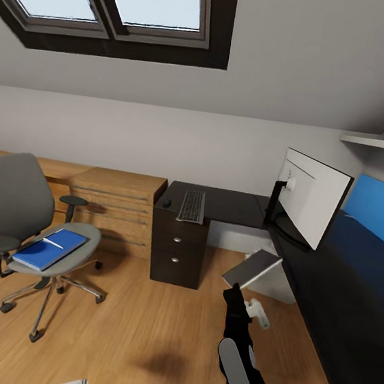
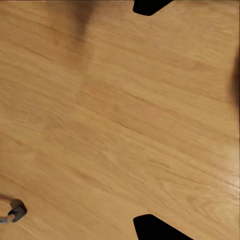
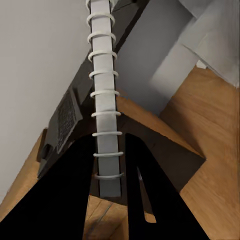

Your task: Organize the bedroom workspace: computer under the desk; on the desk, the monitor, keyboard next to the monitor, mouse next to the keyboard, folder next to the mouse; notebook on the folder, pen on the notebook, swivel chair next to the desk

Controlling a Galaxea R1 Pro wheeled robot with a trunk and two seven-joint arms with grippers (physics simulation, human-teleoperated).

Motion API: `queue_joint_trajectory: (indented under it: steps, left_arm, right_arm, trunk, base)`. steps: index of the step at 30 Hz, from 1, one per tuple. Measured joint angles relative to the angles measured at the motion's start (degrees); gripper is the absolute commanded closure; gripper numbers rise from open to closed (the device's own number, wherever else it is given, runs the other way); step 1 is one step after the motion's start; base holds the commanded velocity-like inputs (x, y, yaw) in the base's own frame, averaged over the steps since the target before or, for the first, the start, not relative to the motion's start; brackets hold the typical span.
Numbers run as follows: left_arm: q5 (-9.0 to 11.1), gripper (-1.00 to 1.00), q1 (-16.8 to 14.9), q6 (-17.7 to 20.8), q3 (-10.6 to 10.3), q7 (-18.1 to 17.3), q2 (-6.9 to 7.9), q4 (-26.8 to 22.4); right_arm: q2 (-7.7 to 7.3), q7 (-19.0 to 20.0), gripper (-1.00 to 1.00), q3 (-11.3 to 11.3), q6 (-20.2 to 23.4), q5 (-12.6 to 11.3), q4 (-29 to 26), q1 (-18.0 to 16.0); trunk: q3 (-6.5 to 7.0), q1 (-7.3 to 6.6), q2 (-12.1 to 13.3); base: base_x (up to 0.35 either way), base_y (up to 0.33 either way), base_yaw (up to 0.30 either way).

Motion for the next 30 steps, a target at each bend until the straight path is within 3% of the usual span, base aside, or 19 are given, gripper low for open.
queue_joint_trajectory:
  steps: [1, 4, 7, 9, 15, 30]
  left_arm:
    - [0.0, -1.0, 0.0, -0.1, 0.0, 0.0, 0.0, 0.0]
    - [0.0, -1.0, 0.0, -0.4, 0.0, 0.0, 0.01, 0.0]
    - [0.0, -1.0, 0.0, -0.6, 0.0, 0.0, 0.01, 0.0]
    - [0.0, -1.0, 0.0, -0.6, 0.1, 0.0, 0.01, 0.0]
    - [0.0, -1.0, 0.0, -0.7, 0.1, 0.0, 0.01, 0.0]
    - [0.0, -1.0, 0.0, -0.7, 0.1, 0.0, -0.01, 0.0]
  right_arm:
    - [-0.3, 0.2, 1.0, -0.2, 0.0, -2.4, 0.1, 0.0]
    - [-0.91, 1.2, 1.0, -0.4, 0.0, -6.1, 0.1, 0.0]
    - [-1.2, 3.2, 1.0, -0.5, 0.1, -7.8, 0.1, 0.0]
    - [-1.37, 6.4, 1.0, -0.5, 0.1, -8.5, 0.1, 0.1]
    - [-1.48, 10.6, 1.0, -0.8, 0.0, -10.4, 0.1, 0.1]
    - [-1.49, 11.0, 1.0, -1.0, -0.1, -10.8, 0.1, 0.2]
  trunk:
    - [-0.04, 0.0, 0.0]
    - [-0.13, -0.01, 0.0]
    - [-0.17, -0.01, 0.0]
    - [-0.18, -0.01, 0.0]
    - [-0.19, -0.01, 0.0]
    - [-0.19, -0.01, 0.0]
  base:
    - [0.277, 0.0, -0.15]
    - [0.297, 0.0, -0.086]
    - [0.313, 0.0, -0.035]
    - [0.322, 0.0, -0.009]
    - [0.324, 0.0, -0.003]
    - [0.325, 0.0, 0.0]
